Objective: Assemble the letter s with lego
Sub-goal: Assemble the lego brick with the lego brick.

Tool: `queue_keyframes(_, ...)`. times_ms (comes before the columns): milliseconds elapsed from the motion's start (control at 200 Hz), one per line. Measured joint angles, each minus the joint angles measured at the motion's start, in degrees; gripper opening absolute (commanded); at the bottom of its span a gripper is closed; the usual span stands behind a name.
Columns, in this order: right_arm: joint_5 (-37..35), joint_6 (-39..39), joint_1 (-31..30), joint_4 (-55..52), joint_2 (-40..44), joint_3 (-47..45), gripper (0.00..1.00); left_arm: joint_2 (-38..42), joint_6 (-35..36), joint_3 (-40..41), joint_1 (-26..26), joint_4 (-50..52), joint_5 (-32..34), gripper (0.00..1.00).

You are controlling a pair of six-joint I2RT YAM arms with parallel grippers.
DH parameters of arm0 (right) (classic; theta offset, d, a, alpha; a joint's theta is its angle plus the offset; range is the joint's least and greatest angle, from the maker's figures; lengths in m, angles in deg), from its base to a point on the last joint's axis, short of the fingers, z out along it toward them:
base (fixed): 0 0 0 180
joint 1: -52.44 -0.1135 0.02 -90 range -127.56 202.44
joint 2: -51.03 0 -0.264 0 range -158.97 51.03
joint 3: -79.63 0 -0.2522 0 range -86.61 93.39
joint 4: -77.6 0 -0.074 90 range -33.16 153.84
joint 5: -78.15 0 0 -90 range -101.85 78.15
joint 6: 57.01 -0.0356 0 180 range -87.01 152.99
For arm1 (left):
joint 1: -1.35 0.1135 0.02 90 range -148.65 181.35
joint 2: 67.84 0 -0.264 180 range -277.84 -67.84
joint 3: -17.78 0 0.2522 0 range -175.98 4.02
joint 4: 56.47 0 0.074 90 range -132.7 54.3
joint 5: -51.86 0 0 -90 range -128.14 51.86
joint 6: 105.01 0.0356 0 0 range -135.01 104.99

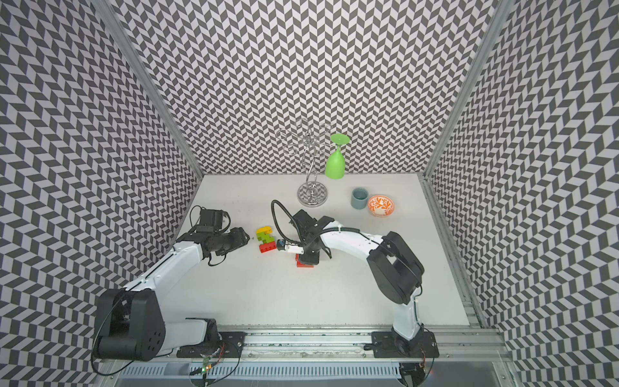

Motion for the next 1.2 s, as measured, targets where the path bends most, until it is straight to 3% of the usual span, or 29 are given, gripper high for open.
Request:
queue_keyframes(290,0.0,0.0,0.5,-0.1,0.1,0.0,0.32,0.0,0.0,0.0,0.0,0.0,0.0,0.65)
queue_keyframes(1202,-4.1,0.1,4.6,-0.4,5.6,-8.0,0.47,0.0,0.0,0.0,0.3,0.0,0.0,0.65)
